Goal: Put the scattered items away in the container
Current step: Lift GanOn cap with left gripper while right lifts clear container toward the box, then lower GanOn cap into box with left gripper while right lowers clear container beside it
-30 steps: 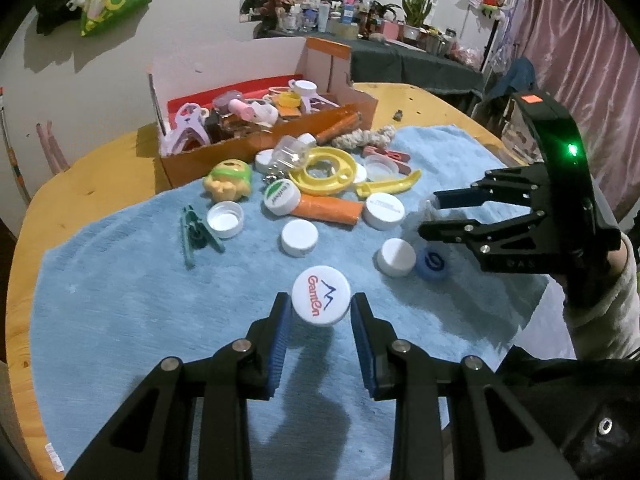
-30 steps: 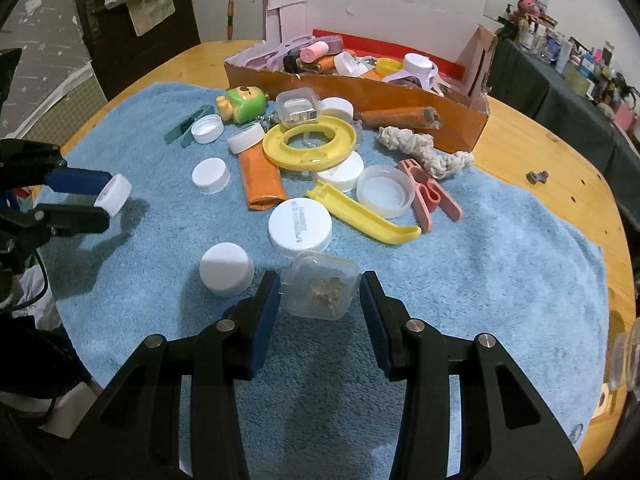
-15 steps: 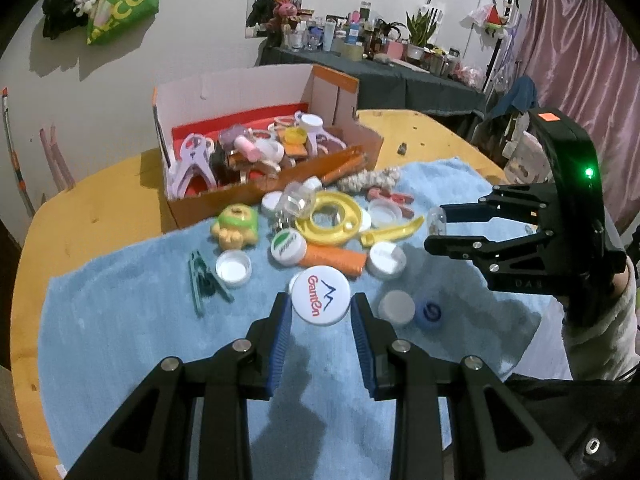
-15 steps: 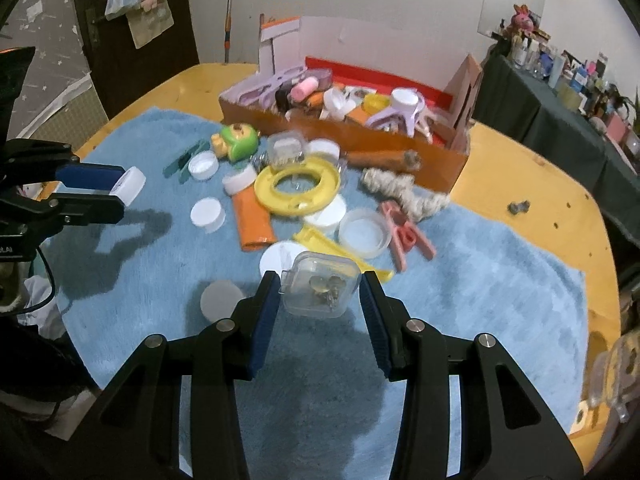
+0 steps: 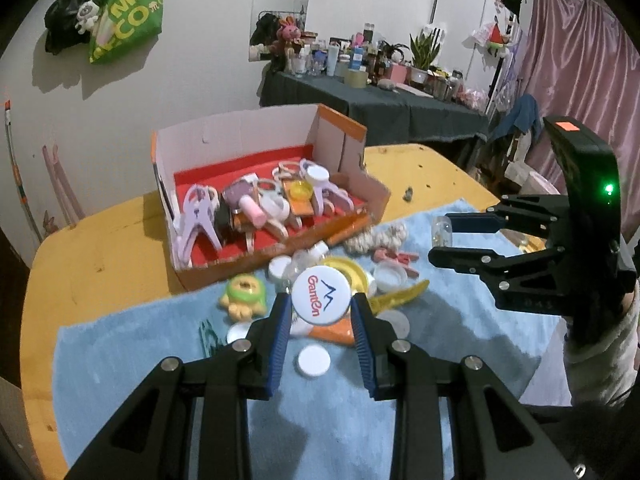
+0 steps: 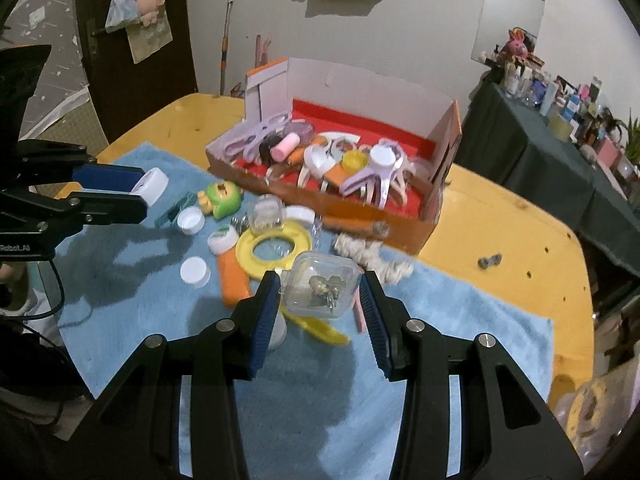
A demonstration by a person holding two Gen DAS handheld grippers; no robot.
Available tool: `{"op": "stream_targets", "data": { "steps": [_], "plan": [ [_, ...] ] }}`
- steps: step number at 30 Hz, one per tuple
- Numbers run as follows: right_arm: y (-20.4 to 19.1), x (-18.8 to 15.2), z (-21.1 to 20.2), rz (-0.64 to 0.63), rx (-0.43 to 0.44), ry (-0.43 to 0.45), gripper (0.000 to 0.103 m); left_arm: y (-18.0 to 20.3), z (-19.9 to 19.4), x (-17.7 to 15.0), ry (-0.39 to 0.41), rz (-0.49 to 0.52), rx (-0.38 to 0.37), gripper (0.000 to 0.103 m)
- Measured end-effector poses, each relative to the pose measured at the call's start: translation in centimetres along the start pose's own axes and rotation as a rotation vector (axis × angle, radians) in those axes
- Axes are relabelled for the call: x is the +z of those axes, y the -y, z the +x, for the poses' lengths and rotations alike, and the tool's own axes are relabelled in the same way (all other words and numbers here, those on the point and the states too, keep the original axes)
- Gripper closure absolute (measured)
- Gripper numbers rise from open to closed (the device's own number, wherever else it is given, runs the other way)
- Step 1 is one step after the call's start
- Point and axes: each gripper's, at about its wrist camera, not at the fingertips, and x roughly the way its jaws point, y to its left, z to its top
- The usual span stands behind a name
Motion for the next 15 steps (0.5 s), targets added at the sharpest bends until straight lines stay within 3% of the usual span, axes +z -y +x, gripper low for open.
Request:
{"op": "stream_targets", "data": {
  "steps": [15],
  "plan": [
    [0.8,5.2,-0.6,-0.037,-0.003,0.075,0.063,-0.7,1.0,4.2,0.04,-0.013,0.04,0.07]
  ]
}}
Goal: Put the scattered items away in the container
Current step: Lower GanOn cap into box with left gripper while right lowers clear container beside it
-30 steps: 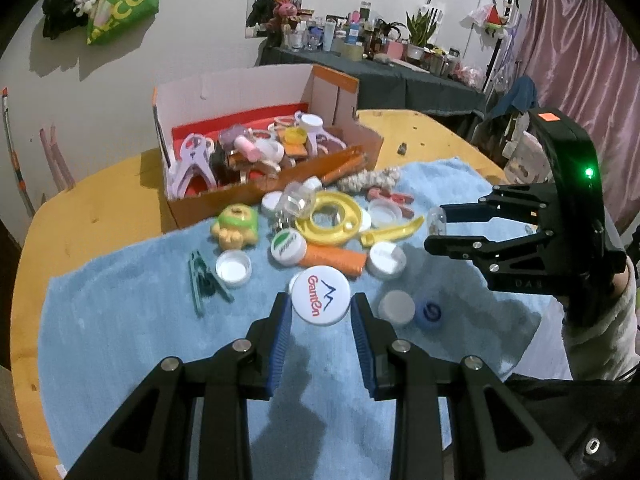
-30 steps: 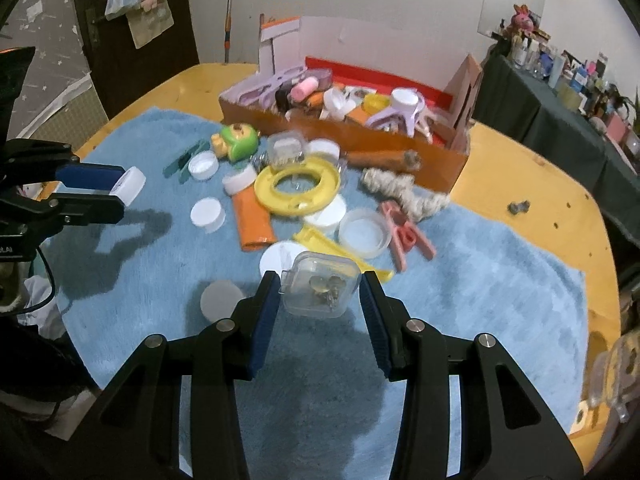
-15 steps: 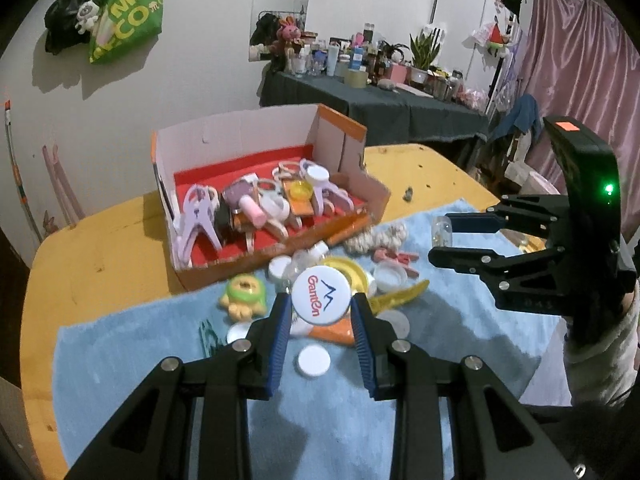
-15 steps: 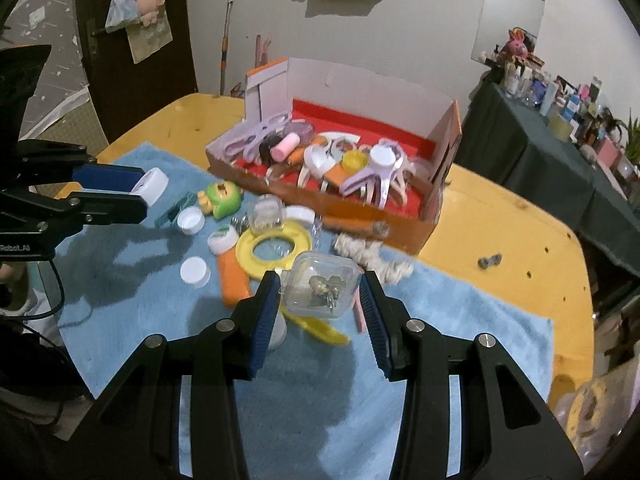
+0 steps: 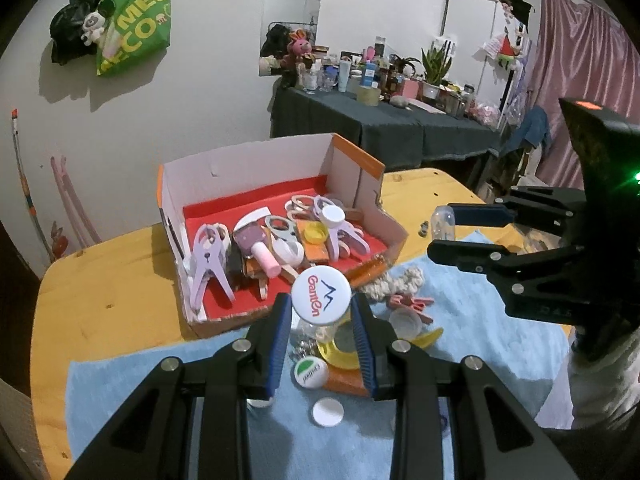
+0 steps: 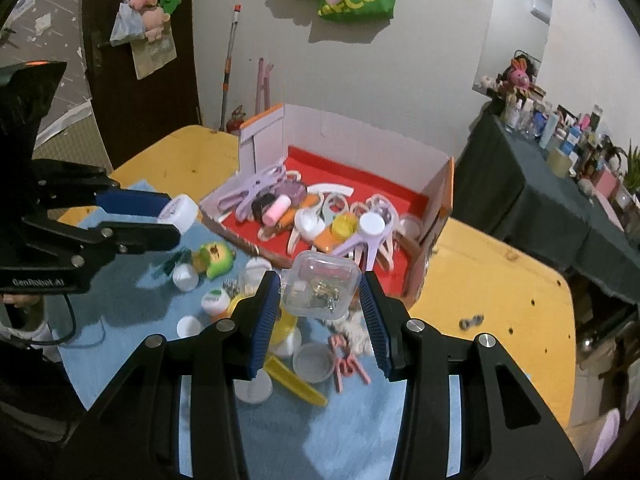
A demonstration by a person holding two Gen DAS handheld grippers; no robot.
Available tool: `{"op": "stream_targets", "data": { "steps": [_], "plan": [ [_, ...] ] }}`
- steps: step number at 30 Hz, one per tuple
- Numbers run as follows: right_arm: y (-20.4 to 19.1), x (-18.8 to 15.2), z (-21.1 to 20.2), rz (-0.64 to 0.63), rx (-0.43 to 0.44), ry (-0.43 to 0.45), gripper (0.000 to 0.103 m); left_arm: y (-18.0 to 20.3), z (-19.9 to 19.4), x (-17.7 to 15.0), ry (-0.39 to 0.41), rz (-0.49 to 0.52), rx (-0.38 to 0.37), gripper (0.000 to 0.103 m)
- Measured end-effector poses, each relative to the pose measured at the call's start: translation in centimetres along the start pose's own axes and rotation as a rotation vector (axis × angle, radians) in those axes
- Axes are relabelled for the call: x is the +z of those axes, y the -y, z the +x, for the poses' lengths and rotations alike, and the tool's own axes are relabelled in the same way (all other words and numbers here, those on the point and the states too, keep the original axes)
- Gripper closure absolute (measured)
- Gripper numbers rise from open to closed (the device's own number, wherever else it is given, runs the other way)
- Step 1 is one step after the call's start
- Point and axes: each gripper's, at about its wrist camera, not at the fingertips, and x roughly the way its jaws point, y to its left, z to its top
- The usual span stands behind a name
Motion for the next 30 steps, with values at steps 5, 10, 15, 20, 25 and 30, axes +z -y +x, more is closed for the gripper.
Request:
{"op": "stream_targets", "data": {
  "steps": [5,10,15,20,25,30],
  "plan": [
    [0.5,1.5,1.1,-0.002,0.009,0.006,0.063,-0.3,0.9,1.4,0.003,-0.01,-0.002,0.07],
    [1.2,2.9,2.7,0.0,0.023,-0.004,0.063,-0.4,1.9,2.7,0.012,-0.011,0.002,0.07],
    [2.0,4.1,4.5,0.003,0.03,-0.02,0.063,-0.4,3.2,3.7,0.012,-0.007,0.018,0.07],
    [3.0,5.4,6.3,0.009,0.036,-0.036,0.063,-0.5,5.1,4.5,-0.006,-0.012,0.022,0.07],
    [4.2,6.7,8.3,0.028,0.05,-0.059,0.063,-0.6,7.0,4.8,-0.025,-0.017,0.03,0.07],
    [5.1,8.2,10.6,0.038,0.057,-0.092,0.063,-1.0,8.8,4.9,-0.044,-0.035,0.03,0.07]
  ]
}}
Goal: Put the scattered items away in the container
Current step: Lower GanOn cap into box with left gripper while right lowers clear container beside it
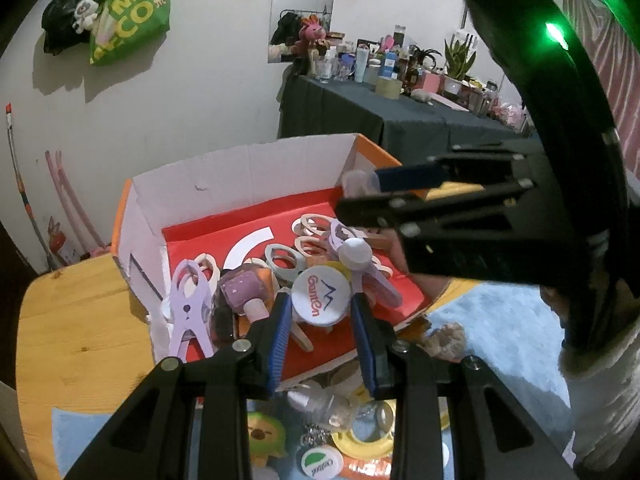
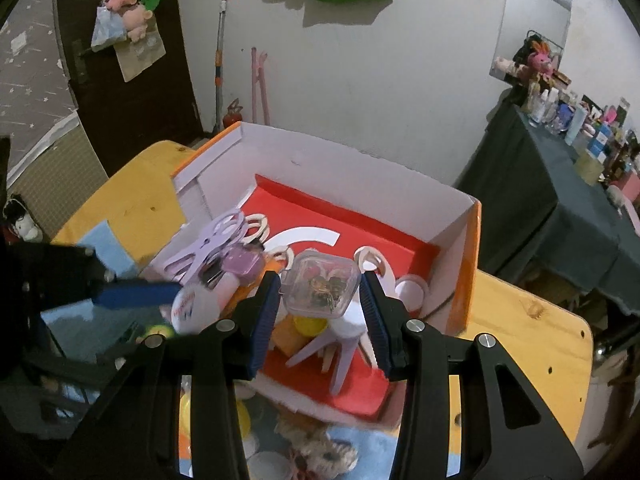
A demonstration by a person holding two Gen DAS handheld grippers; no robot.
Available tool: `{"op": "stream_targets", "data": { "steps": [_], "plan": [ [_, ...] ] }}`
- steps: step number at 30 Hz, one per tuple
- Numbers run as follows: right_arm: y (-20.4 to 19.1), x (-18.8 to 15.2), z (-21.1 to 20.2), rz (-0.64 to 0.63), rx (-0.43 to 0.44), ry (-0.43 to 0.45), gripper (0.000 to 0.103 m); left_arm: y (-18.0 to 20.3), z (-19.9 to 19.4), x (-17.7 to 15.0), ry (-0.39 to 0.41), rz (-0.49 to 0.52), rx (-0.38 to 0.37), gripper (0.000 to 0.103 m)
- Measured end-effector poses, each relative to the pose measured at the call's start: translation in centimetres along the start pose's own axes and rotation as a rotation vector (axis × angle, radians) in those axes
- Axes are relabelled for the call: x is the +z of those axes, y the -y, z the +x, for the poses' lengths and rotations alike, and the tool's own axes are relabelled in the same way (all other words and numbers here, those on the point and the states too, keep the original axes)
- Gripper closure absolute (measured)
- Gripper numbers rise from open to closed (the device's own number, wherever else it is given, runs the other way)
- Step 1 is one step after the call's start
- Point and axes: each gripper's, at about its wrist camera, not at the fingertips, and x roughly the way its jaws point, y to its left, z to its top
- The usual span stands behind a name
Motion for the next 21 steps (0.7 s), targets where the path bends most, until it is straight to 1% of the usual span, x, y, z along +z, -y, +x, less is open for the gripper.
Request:
{"op": "stream_targets", "data": {
  "steps": [5,10,13,21],
  "plan": [
    [0.8,0.9,2.3,0.024,0.013,-0.045,0.063,0.0,1.5,-0.1,-0.004,-0.008,0.021,0.07],
    [1.4,1.2,4.9,0.059,0.02,-0.092,0.063,-0.3,2.9,-0.2,-0.018,-0.027,0.022,0.07],
    [1.5,1.2,5.9,0.082,0.044,-0.117,0.063,-0.5,3.4,-0.4,-0.025,-0.037,0.021,0.07],
    [1.5,1.1,7.9,0.088,0.016,-0.19,0.063,-0.5,4.2,-0.7,-0.038,-0.052,0.027,0.07]
  ]
}}
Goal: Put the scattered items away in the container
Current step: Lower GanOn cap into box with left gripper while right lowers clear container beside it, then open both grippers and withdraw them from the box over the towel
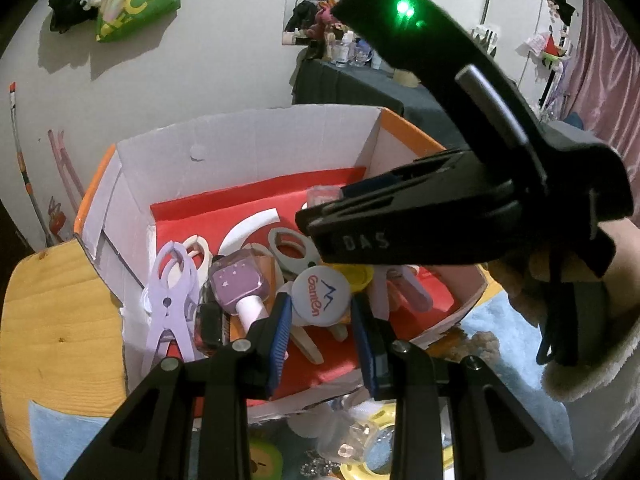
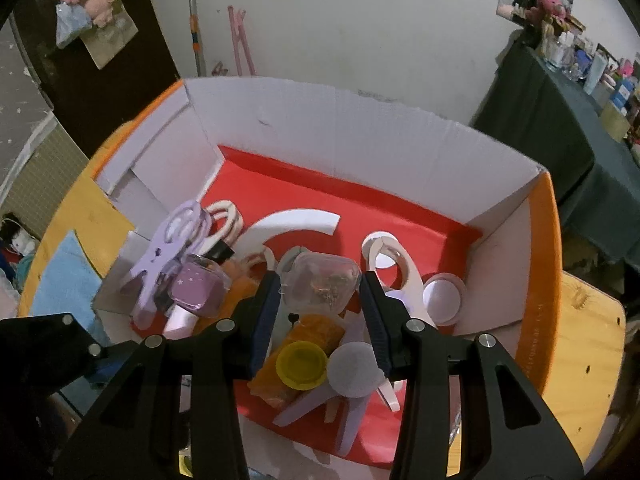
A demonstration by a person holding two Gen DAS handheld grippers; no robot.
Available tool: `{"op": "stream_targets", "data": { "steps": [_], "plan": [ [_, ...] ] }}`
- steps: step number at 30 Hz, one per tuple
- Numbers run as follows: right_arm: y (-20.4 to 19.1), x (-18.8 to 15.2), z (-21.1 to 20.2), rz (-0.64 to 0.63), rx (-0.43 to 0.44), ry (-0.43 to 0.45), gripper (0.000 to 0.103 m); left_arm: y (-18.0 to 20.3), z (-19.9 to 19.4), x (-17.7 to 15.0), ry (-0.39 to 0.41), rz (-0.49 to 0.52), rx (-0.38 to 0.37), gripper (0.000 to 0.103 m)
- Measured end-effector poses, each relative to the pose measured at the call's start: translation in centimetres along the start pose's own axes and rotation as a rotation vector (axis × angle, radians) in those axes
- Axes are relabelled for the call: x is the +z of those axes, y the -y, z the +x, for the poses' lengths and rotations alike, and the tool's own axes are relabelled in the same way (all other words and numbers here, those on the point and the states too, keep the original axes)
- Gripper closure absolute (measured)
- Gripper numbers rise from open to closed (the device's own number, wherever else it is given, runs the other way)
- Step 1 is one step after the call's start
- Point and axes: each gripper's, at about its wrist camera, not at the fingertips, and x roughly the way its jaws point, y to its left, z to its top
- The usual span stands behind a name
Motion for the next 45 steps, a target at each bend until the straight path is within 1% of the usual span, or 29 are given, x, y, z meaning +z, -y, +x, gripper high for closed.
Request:
{"op": "stream_targets", "data": {
  "steps": [6,21,29,36,45],
  "plan": [
    [0.3,-0.4,0.8,-0.002,-0.019,-0.023,0.063,0.1,0.4,-0.2,-0.001,0.004,0.022,0.07],
    [0.1,-0.3,0.9,-0.011,-0.029,-0.021,0.063,0.3,1.1,-0.3,-0.019,0.003,0.033,0.07],
    [-0.3,-0.4,0.7,-0.025,-0.061,-0.009,0.063,0.2,1.5,-0.3,-0.022,0.006,0.044,0.07],
    [-0.9,-0.2,-0.6,-0.045,-0.105,0.034,0.063,0.1,1.7,-0.3,-0.021,0.01,0.053,0.07],
    [-1.0,0.2,-0.6,-0.042,-0.118,0.042,0.063,0.1,1.8,-0.3,-0.021,0.011,0.06,0.07]
  ]
}}
